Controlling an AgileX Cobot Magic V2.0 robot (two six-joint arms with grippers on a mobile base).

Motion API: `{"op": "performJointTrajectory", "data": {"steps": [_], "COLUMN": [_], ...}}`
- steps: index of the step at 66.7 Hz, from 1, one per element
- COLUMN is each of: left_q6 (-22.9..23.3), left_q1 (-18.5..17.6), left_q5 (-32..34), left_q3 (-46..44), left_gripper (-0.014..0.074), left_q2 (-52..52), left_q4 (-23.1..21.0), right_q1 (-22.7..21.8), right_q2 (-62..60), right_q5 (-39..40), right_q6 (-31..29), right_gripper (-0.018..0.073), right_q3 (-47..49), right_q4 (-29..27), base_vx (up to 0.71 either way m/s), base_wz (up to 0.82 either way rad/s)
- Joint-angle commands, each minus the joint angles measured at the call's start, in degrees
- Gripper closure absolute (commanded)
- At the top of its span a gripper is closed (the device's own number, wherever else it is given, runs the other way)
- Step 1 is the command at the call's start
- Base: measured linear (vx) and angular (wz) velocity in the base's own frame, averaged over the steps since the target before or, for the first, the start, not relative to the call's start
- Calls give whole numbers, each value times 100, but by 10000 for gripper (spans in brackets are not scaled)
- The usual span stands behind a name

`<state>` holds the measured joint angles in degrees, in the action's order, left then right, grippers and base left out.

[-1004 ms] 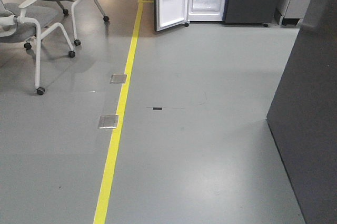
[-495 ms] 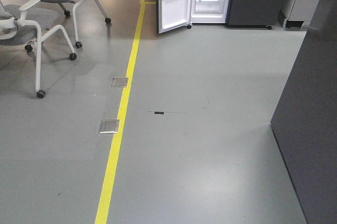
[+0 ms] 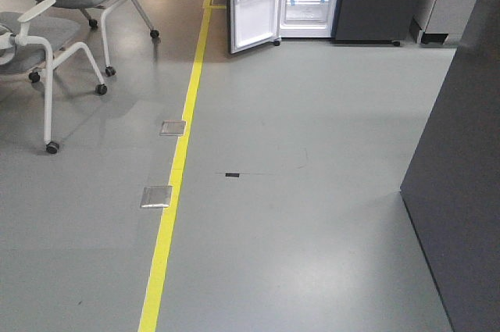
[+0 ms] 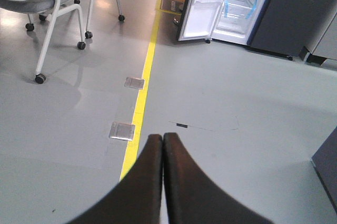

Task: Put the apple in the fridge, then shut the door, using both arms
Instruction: 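Continue driving toward the refrigerator with the apple held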

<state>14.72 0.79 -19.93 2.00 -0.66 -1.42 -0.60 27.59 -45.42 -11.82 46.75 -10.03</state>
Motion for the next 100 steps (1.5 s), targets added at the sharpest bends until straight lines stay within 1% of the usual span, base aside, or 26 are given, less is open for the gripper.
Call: {"op": "performJointTrajectory", "data": {"steps": [1,100], "left_q6": [1,1], "left_q1": [-14,-14], "left_q5": [442,442], "left_q3": [103,103], "left_gripper": [602,602], "left_q2": [-89,-89], "left_q4": [-3,-3], "right_q1": [13,13], "right_q2": [42,42], "right_q5": [513,500], "right_q6": [11,11], "right_gripper": [386,386], "right_q3": [133,133], "right_q4": [-57,-57], "base_vx": [11,12], "base_wz": [-3,0]}}
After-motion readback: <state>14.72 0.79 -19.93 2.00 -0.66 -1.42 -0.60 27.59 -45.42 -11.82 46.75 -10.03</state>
